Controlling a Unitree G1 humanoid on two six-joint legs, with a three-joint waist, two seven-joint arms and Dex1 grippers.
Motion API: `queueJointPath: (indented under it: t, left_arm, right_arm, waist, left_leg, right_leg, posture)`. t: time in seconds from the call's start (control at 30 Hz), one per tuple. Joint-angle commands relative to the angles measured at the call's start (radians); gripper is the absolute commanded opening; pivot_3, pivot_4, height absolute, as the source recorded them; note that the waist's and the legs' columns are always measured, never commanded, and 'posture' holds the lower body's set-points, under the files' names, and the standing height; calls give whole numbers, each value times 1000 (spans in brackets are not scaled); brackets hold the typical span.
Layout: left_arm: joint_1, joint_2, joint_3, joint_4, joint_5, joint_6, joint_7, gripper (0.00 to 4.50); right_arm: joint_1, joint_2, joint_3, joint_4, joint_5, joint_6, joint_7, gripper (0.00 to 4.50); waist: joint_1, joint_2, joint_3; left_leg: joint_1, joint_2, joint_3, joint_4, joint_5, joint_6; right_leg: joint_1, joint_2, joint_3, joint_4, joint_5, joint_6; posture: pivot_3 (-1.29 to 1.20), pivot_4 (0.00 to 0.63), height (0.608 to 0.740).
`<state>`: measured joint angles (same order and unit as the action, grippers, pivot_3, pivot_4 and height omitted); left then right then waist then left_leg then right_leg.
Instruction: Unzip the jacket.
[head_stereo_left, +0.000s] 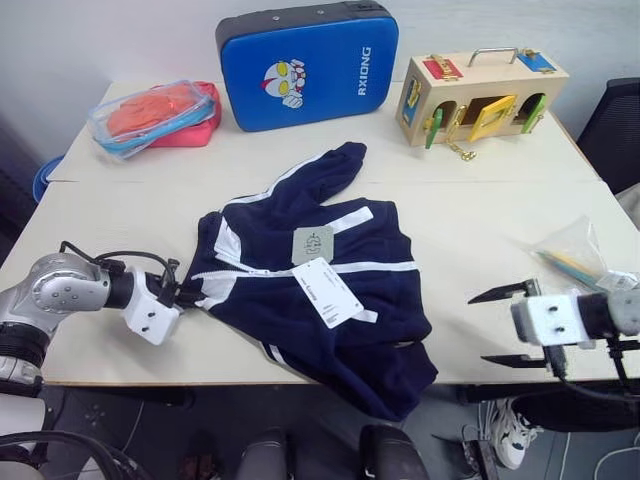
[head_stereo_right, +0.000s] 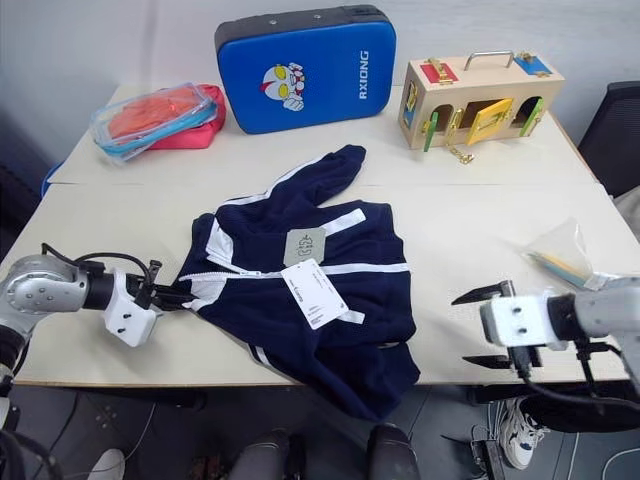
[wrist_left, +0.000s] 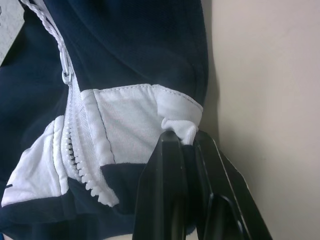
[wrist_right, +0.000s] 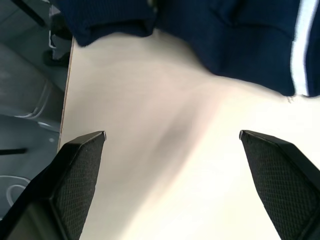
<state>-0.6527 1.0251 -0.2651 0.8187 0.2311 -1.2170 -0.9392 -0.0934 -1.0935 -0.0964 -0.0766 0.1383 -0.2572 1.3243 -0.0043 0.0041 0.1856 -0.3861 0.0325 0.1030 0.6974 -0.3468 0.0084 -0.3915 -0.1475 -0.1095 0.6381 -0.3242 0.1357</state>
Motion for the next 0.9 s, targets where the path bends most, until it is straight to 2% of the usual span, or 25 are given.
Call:
queueJointPath:
  t: [0.03,0.4,0.5,0.87,0.9]
  left_arm:
    - [8,-2,-16,24,-30,17,-19,29]
    - [21,4,-15,-3,-85,51,-40,29]
    - [25,0,-14,-13,-96,62,-46,0]
    - [121,6,-17,-160,-184,112,-91,0]
    - [132,6,-17,-179,-197,119,-96,0]
  right_arm:
    - [-54,66,52,50,-59,-114,-68,4500]
    - [-164,266,212,28,-55,-85,-139,4500]
    - [-161,281,232,52,-64,-99,-143,3940]
    - [-103,183,194,104,-30,-140,-109,65]
    - [-95,169,189,103,-24,-140,-102,27]
  waist:
    - [-1,0,0]
    - [0,-1,0]
    - [0,-1,0]
    - [3,-1,0]
    - [3,-1,0]
  left_leg:
    - [0,0,1,0,0,0]
    - [0,0,1,1,0,0]
    - [0,0,1,1,0,0]
    - [0,0,1,1,0,0]
    - [0,0,1,1,0,0]
  right_leg:
    - [0,0,-1,0,0,0]
    - [-1,0,-1,2,0,0]
    - [-1,0,-1,2,0,0]
    - [0,-1,-1,2,0,0]
    - [0,-1,-1,2,0,0]
  posture:
    - [0,150,740]
    - [0,150,740]
    - [0,150,740]
    - [0,150,740]
    - [0,150,740]
